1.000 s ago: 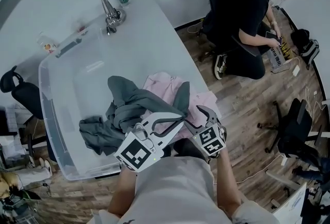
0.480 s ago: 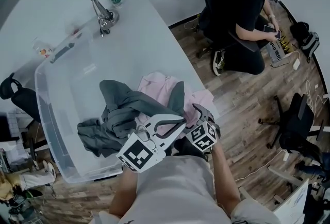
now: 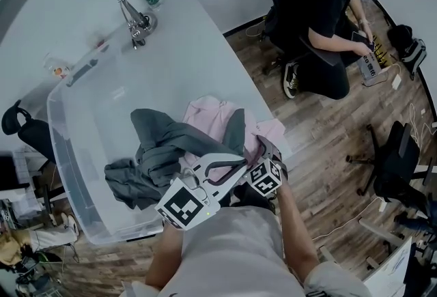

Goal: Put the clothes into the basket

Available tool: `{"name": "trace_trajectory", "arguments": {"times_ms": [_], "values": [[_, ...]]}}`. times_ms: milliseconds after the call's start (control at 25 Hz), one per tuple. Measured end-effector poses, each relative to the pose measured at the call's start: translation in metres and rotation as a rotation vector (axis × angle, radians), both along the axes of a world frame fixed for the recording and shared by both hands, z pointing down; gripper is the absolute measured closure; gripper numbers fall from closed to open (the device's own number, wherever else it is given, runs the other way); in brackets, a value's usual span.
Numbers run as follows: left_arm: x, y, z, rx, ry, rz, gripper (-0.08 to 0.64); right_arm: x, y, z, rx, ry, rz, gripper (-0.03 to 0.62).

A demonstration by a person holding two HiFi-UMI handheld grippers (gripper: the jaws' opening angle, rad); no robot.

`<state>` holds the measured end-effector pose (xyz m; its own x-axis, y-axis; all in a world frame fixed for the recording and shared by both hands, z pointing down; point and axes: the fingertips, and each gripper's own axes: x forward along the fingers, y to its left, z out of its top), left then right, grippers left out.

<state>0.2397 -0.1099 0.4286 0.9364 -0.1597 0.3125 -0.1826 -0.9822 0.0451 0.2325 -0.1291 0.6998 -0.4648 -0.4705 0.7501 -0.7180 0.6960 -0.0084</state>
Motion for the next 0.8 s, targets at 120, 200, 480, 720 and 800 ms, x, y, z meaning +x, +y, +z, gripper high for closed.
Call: {"name": "trace_trajectory", "arguments": {"times_ms": [120, 200, 480, 720, 800], "values": [[-0.001, -0.002, -0.001, -0.018, 0.005, -0.011, 0.555, 0.001, -0.005, 0.012, 0.0, 0.008, 0.008, 0.015], [-0.002, -0.002, -0.001, -0.021, 0.006, -0.012, 0.555, 0.001, -0.009, 0.018, -0.002, 0.008, 0.014, 0.015], [-0.005, 0.0, 0.0, -0.02, 0.007, -0.007, 0.555, 0.0, -0.014, 0.032, 0.019, -0.03, 0.043, 0.017], [-0.007, 0.002, -0.002, -0.007, 0.011, 0.004, 0.555, 0.002, -0.015, 0.034, 0.049, -0.054, 0.069, 0.018], [-0.007, 0.002, -0.001, -0.01, 0.012, 0.002, 0.555, 0.002, -0.015, 0.035, 0.041, -0.054, 0.071, 0.021]]}}
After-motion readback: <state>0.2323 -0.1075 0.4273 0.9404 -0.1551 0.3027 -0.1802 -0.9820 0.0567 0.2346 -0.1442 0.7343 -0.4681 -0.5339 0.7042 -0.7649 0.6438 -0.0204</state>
